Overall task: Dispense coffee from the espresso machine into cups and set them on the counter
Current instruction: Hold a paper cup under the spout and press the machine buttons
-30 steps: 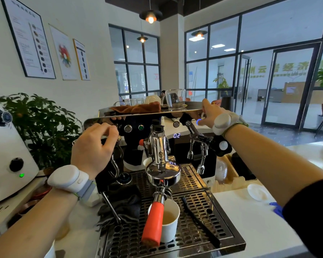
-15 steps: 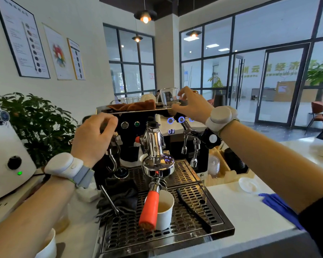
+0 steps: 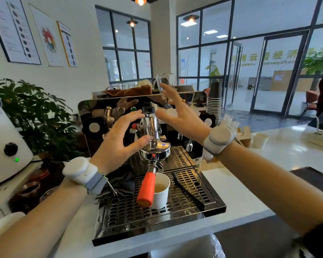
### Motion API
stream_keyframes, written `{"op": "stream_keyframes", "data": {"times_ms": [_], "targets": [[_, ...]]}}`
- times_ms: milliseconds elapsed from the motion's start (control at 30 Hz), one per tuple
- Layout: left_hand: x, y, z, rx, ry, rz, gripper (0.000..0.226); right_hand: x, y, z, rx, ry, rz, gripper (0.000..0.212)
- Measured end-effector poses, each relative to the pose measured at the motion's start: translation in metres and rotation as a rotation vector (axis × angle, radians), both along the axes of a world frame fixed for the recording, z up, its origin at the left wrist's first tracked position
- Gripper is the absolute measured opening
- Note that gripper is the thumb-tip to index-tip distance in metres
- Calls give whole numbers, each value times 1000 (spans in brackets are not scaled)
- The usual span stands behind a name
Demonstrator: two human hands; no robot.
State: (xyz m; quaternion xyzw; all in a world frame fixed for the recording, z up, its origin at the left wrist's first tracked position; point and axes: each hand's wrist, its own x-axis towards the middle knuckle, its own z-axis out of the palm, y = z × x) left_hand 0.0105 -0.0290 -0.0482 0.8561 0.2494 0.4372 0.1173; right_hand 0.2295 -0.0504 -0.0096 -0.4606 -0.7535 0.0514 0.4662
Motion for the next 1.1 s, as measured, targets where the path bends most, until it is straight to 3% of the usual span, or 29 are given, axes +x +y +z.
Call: {"op": "stream_keyframes", "data": {"times_ms": [333, 767, 1000, 1100], "targets": [[0, 10, -59, -388, -84, -52, 73, 5, -21, -69, -208, 155, 28, 70], [-12, 15, -139, -746, -205, -12, 66, 22, -31, -174, -552, 270, 75, 85], [-16, 27, -189, -777, 28, -62, 89, 10, -24, -217, -724, 218, 106, 110], [-9, 33, -203, -782, 45, -46, 106, 3, -21, -224, -749, 204, 103, 114]]}}
